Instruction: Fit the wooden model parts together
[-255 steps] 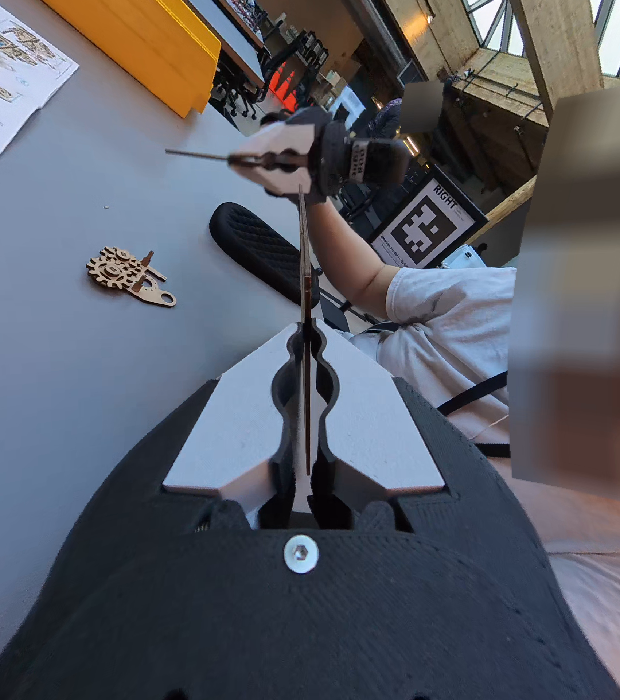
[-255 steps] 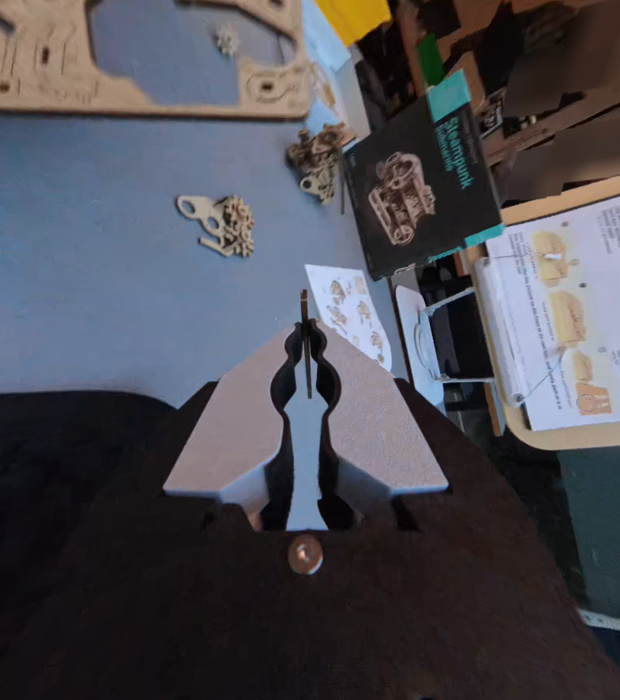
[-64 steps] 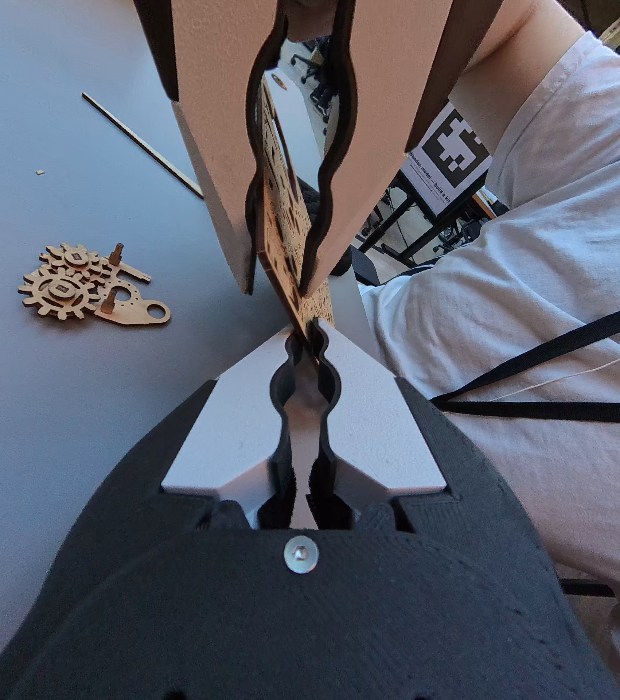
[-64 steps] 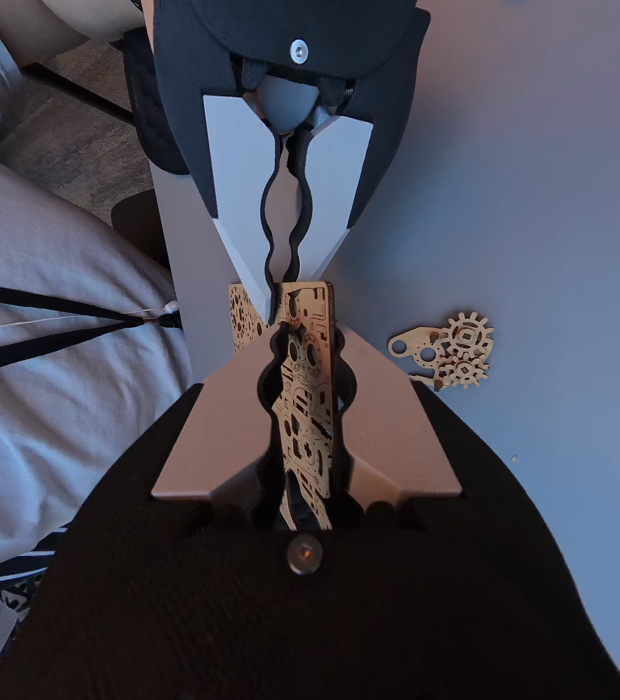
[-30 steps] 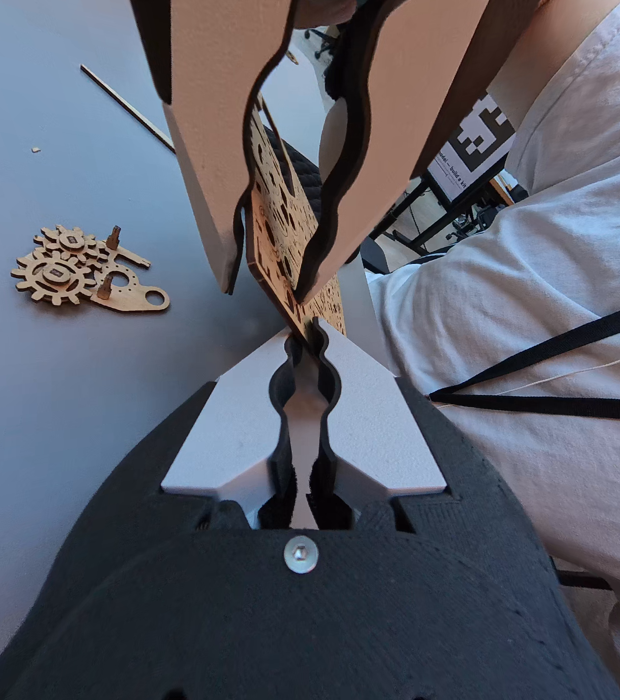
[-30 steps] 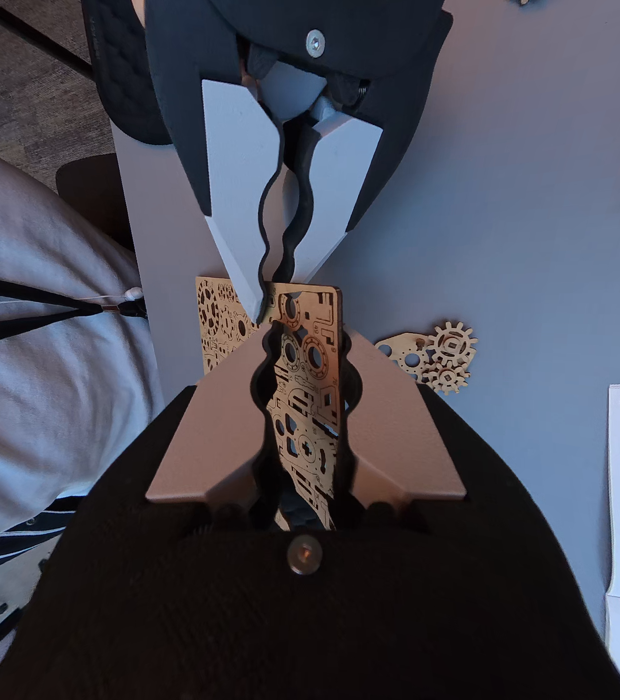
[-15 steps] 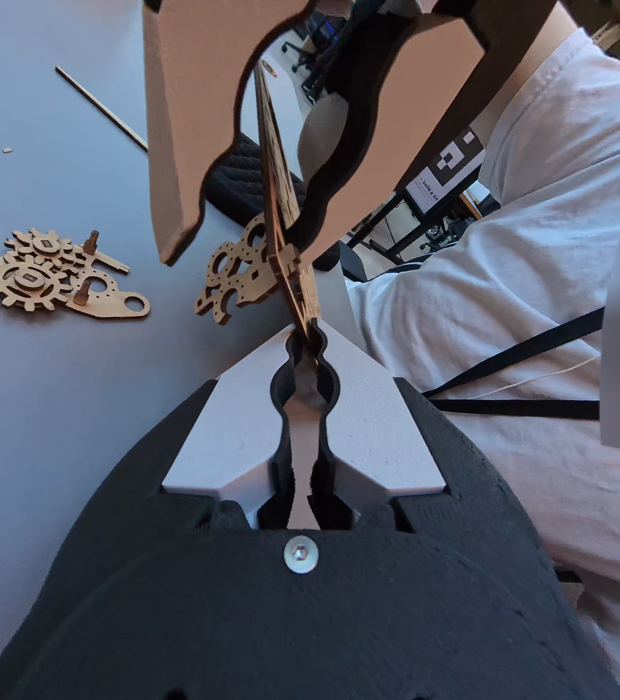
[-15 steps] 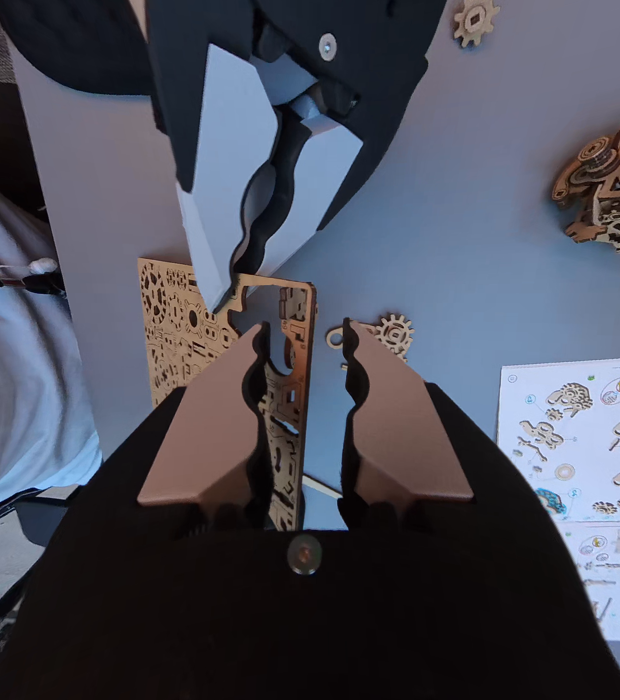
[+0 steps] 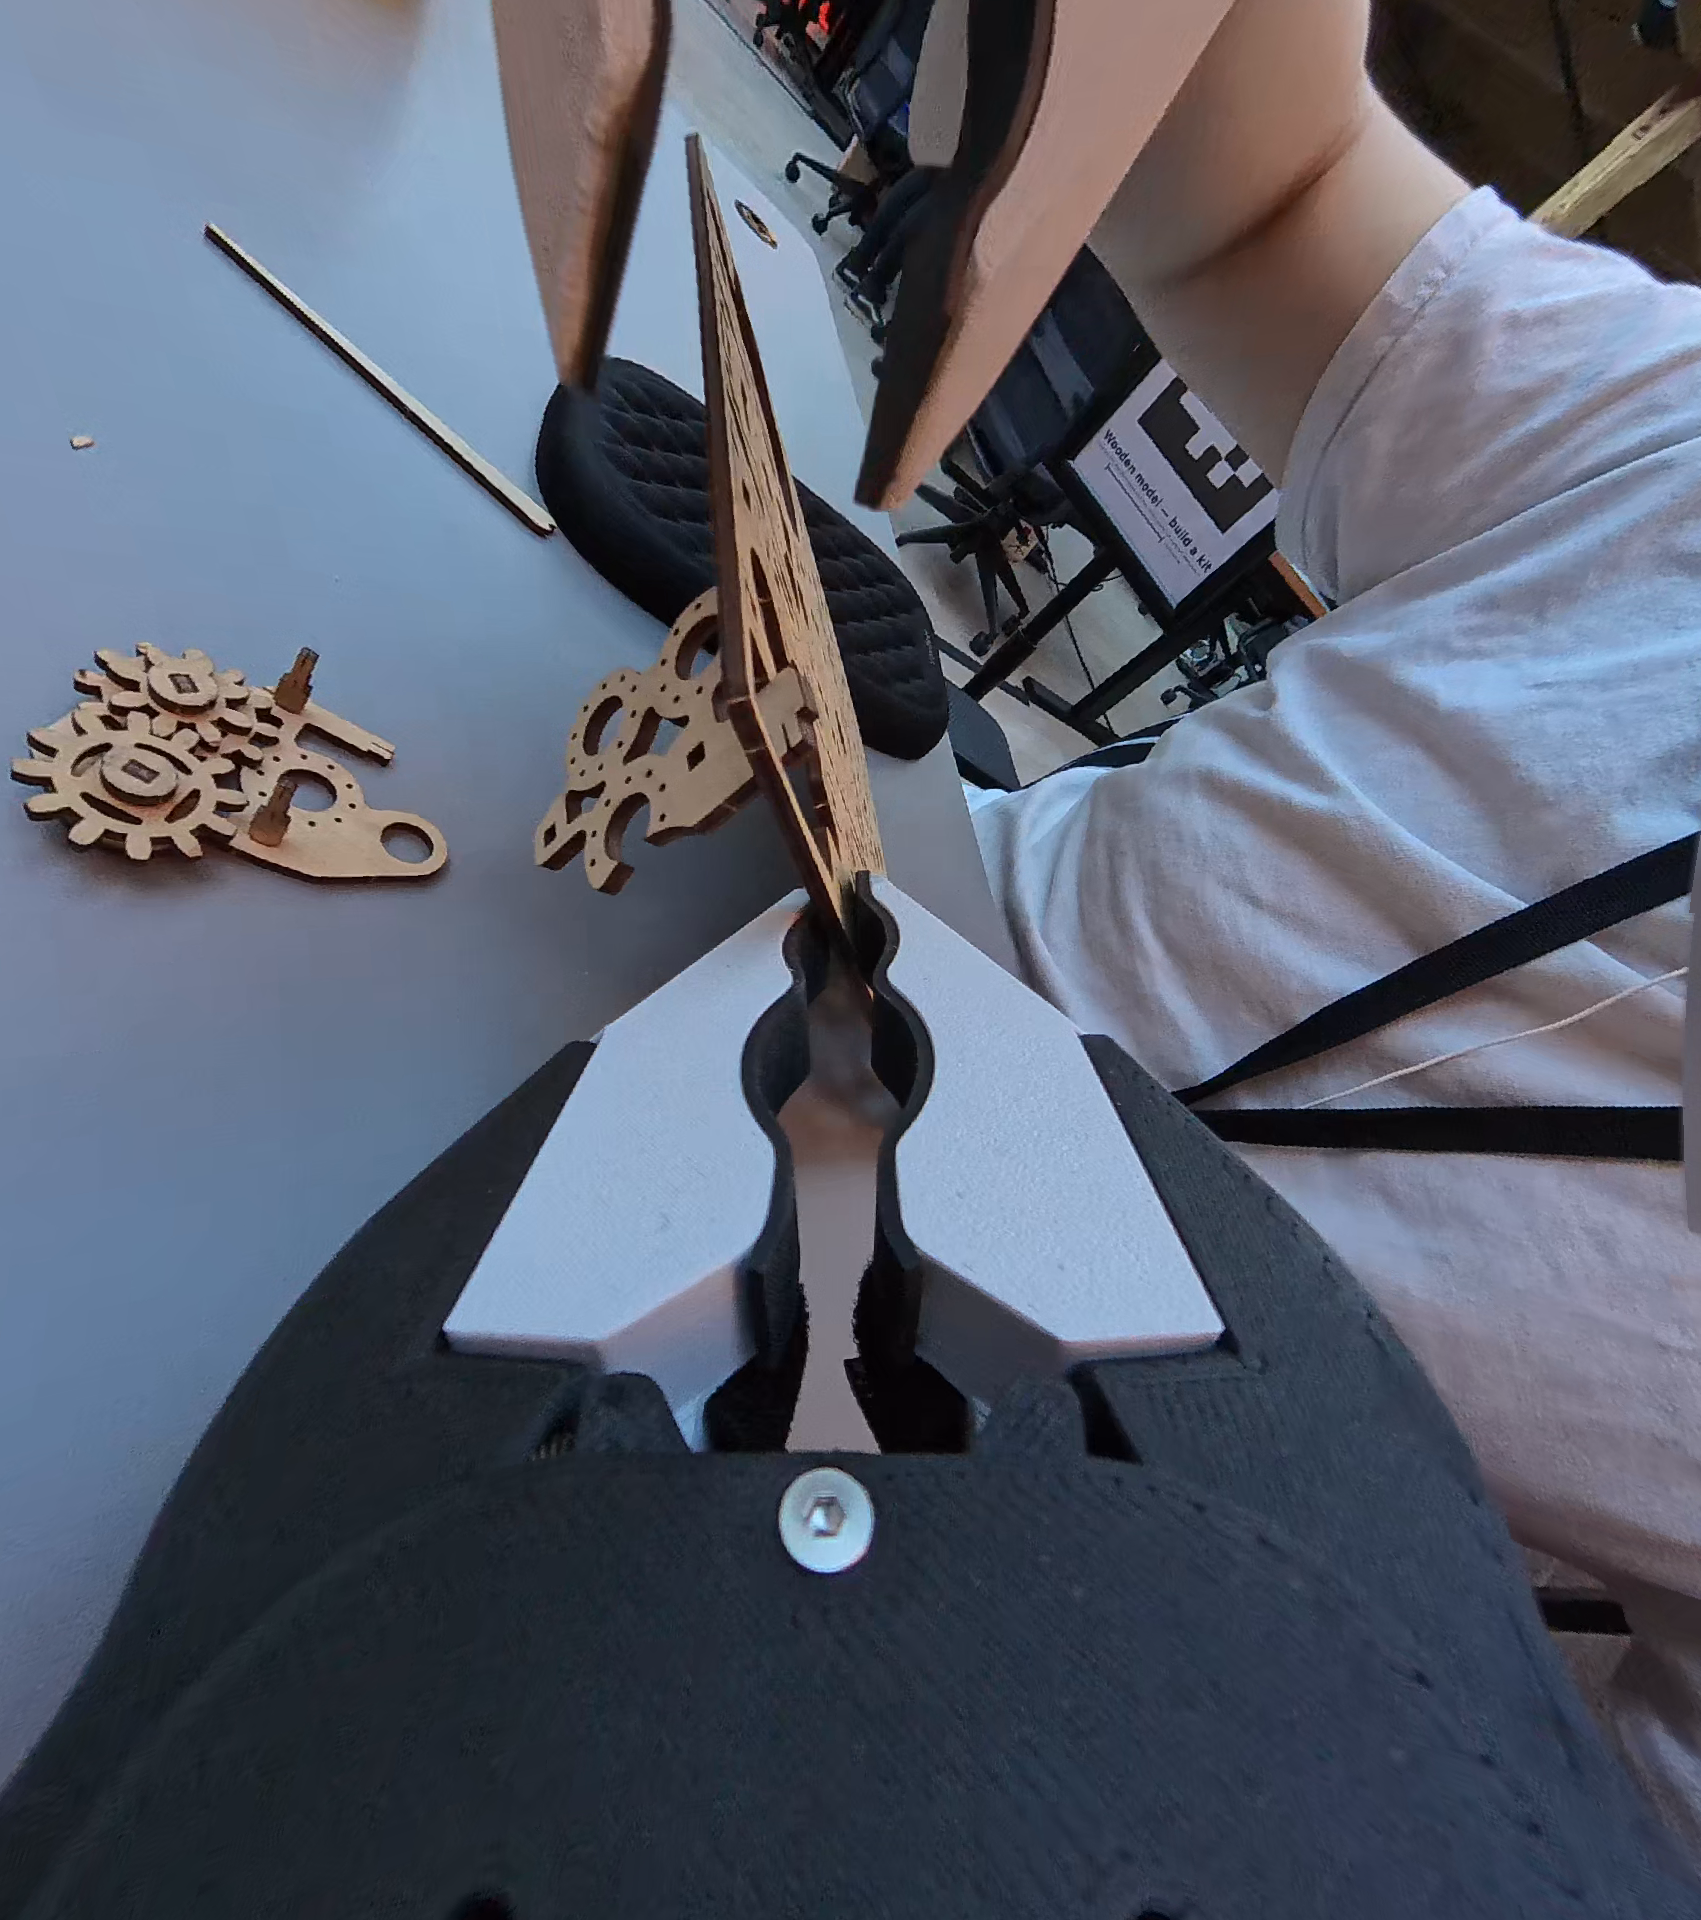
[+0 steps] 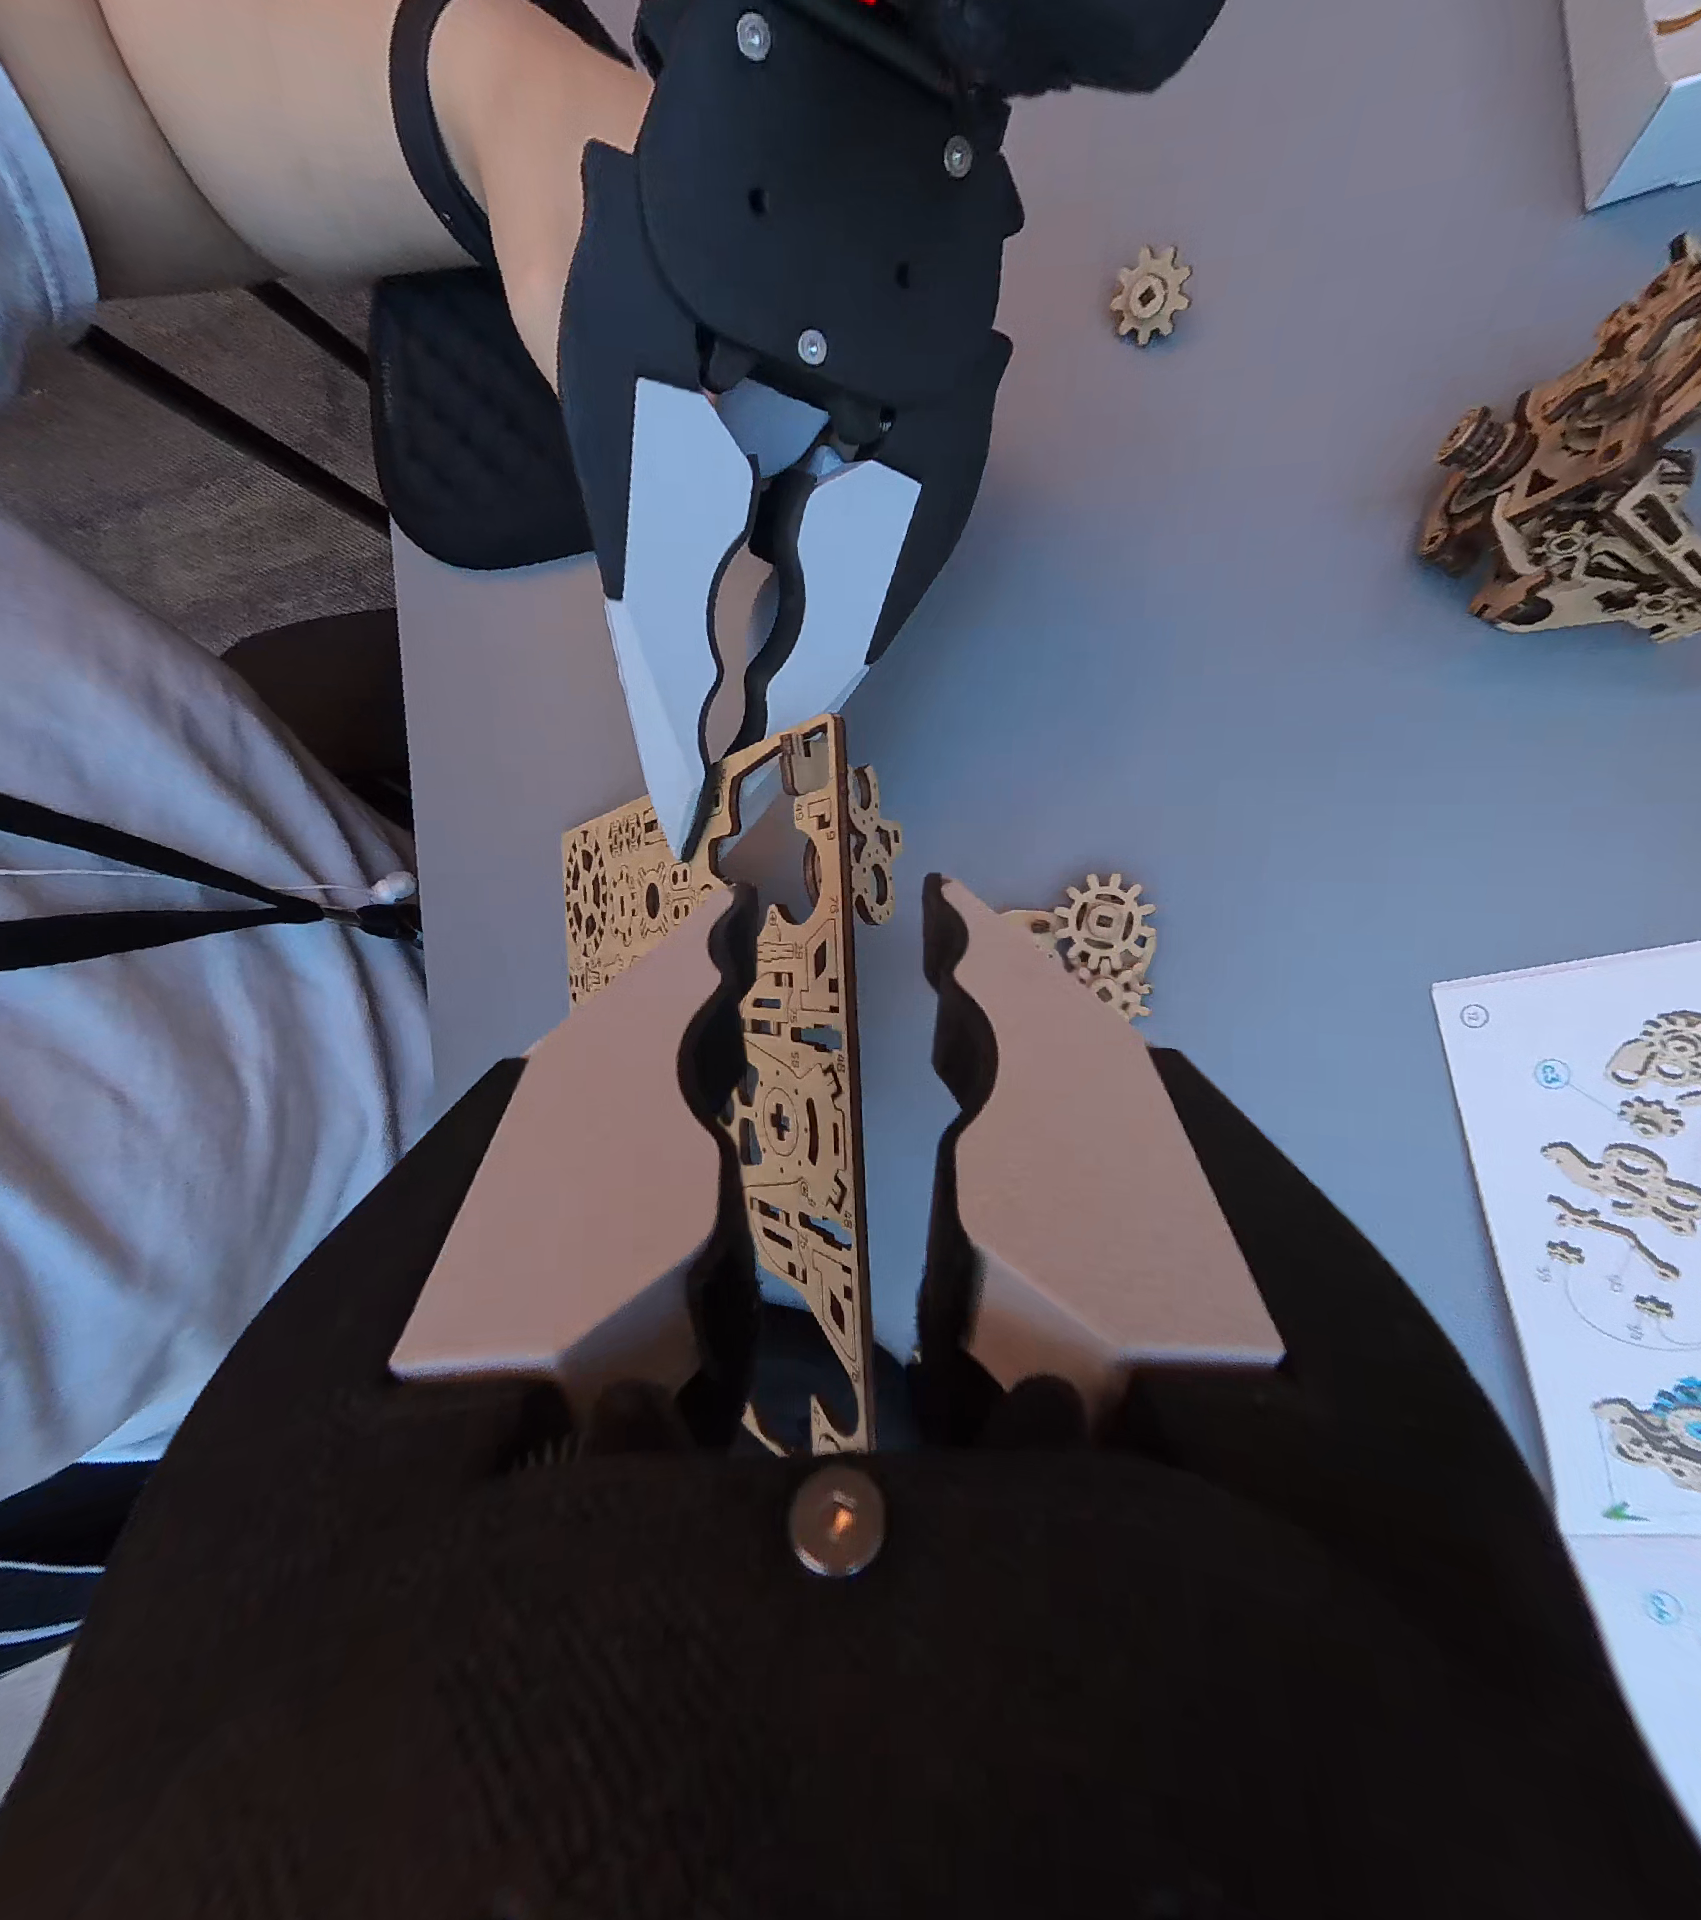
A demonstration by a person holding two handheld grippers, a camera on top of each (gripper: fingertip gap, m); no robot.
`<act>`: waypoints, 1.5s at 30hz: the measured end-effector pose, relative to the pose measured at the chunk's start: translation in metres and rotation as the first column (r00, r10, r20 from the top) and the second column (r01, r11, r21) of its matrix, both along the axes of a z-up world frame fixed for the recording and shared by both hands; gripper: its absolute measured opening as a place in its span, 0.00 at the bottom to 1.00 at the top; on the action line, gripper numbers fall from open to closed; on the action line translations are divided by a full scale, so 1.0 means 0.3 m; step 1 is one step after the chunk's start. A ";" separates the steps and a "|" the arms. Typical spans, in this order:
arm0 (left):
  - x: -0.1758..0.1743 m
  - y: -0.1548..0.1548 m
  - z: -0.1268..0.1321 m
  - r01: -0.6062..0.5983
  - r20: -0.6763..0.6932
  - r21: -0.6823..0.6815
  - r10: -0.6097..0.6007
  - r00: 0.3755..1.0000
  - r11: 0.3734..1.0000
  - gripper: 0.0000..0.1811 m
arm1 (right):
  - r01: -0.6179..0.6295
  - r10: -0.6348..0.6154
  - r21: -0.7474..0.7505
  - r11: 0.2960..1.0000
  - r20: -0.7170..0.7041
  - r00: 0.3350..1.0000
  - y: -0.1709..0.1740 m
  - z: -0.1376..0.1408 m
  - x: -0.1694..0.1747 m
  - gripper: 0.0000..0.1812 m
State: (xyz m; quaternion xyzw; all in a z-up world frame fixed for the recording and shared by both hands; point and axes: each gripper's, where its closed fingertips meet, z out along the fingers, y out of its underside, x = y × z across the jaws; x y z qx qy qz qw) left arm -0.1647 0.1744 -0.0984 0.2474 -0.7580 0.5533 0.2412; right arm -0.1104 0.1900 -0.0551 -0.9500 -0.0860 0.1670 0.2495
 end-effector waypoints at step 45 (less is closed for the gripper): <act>0.048 0.057 0.114 -0.207 0.805 -0.006 0.127 0.579 0.978 0.01 | -0.114 0.118 0.092 0.989 -0.036 0.992 0.002 0.019 -0.119 0.02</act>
